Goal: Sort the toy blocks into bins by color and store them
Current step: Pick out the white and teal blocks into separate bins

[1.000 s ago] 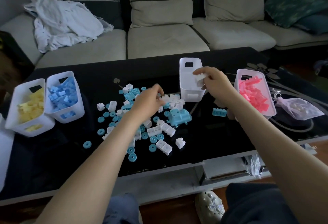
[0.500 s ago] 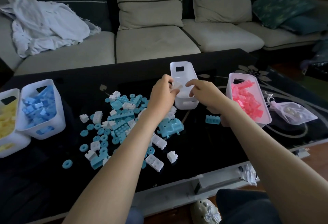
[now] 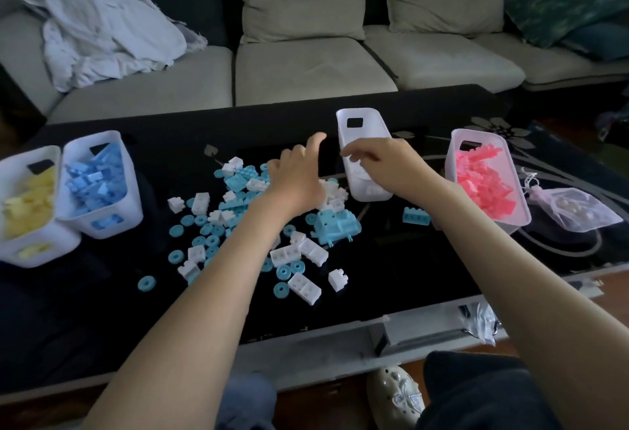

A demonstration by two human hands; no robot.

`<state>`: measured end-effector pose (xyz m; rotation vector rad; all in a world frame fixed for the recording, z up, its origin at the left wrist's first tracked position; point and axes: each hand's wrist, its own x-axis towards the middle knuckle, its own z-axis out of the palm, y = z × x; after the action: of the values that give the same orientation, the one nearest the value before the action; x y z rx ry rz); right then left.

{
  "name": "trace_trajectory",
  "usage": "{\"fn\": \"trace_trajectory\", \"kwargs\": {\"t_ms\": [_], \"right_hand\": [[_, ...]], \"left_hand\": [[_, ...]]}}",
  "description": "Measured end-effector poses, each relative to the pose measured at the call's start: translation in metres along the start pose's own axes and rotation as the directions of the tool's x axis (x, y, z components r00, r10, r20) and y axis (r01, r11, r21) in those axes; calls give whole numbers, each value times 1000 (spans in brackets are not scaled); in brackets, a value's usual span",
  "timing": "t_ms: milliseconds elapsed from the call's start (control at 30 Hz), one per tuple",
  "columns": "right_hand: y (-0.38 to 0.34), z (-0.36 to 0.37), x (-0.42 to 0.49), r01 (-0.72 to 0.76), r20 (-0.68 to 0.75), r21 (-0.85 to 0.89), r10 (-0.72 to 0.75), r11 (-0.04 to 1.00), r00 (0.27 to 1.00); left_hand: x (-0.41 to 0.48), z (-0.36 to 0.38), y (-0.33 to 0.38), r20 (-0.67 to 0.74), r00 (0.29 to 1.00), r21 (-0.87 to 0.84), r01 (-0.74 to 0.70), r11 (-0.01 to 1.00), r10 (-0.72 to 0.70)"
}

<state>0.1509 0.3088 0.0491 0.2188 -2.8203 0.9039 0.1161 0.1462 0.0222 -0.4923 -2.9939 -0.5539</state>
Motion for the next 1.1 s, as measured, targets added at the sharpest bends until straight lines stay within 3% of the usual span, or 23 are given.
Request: {"fn": "trace_trajectory", "kwargs": {"t_ms": [100,200,267,500,733,867,1000,1100], "right_hand": [[-29,18,-9,125,254,-68,-104,990,962],[-46,36,-21,205,500,-167,-97,964,861],[-51,48,-29,220,589,-194,-66,956,806],[-52,64,-40,269,538,-292,-74,918,840],[-48,62,-46,196,483,-275,-41,941,875],[-53,50,-49,213,421,-193,-115,958,900],[-66,47,-60,210,510,-65,-149,975,848],[-74,51,-66,227,611,-44,-154,973,776]], "left_hand": [[-20,-13,-28,139,989,37,52,998,-56],[-39,-25,-49,265,962,92,48,995,-71],[-53,-30,-61,315,948,105,7,994,-40],[-81,-21,-74,291,951,210,-173,962,107],[-86,-20,-79,178,979,65,-113,992,99],[-88,-20,-83,125,989,1,-83,997,82],[-85,-20,-89,95,995,-47,6,999,-1],[-84,-18,-87,58,998,-48,-12,999,15]]}}
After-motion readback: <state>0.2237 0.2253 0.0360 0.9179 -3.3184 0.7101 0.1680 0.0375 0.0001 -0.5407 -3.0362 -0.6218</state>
